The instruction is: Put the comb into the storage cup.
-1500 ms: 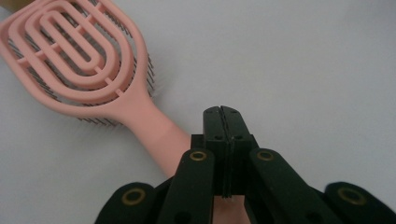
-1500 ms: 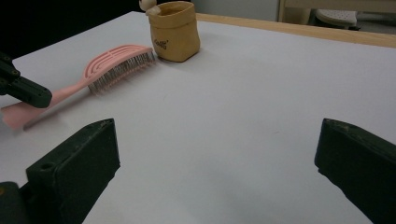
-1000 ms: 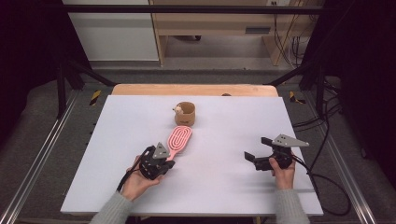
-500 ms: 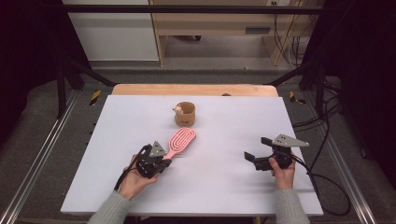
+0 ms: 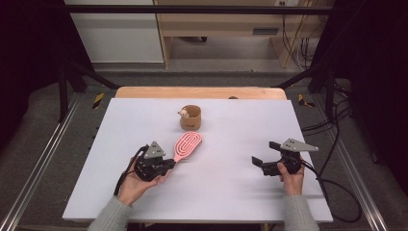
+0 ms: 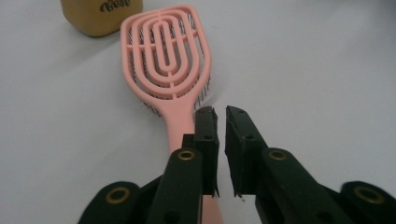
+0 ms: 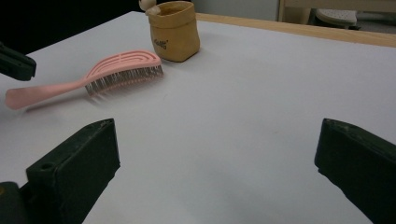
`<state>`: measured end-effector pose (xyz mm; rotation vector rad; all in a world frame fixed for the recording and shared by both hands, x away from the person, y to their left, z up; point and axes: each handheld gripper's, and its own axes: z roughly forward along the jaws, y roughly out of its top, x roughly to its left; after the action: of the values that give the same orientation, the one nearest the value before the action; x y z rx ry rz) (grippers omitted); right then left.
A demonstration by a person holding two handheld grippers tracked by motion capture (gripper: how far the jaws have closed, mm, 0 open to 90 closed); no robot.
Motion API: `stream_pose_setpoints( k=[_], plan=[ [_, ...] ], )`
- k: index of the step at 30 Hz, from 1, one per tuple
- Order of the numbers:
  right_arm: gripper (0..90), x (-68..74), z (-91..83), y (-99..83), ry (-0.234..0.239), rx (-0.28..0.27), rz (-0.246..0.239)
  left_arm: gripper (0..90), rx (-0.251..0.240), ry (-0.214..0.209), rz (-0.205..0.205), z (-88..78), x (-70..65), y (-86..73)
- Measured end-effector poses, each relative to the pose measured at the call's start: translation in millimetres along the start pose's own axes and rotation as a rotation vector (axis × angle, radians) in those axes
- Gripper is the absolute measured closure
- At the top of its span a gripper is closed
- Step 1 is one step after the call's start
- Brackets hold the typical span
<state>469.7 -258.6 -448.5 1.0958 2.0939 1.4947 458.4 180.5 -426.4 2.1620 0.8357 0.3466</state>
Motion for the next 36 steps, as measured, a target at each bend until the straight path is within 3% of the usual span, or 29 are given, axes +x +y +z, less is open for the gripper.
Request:
stream_pose_setpoints(
  k=[3,10,23,28,36],
  plan=[
    [0.2,0.0,0.2,-0.1,0.001,0.002,0.000,76.3,-0.029,0.003,-0.023,-6.6,4.7,1.0],
    [0.3,-0.1,0.2,-0.1,0.000,0.002,-0.002,52.2,-0.103,0.019,-0.068,-19.5,15.6,2.5],
    [0.2,0.0,0.1,0.0,0.000,0.001,-0.001,10.6,-0.142,0.075,-0.094,-29.0,23.1,4.8],
    [0.3,-0.2,0.4,-0.2,0.000,0.002,-0.004,2.2,-0.140,0.091,-0.093,-30.5,22.4,7.2],
    [0.2,-0.1,-0.1,0.0,-0.001,0.002,-0.002,0.5,-0.141,0.083,-0.085,-33.1,19.3,12.0]
  ],
)
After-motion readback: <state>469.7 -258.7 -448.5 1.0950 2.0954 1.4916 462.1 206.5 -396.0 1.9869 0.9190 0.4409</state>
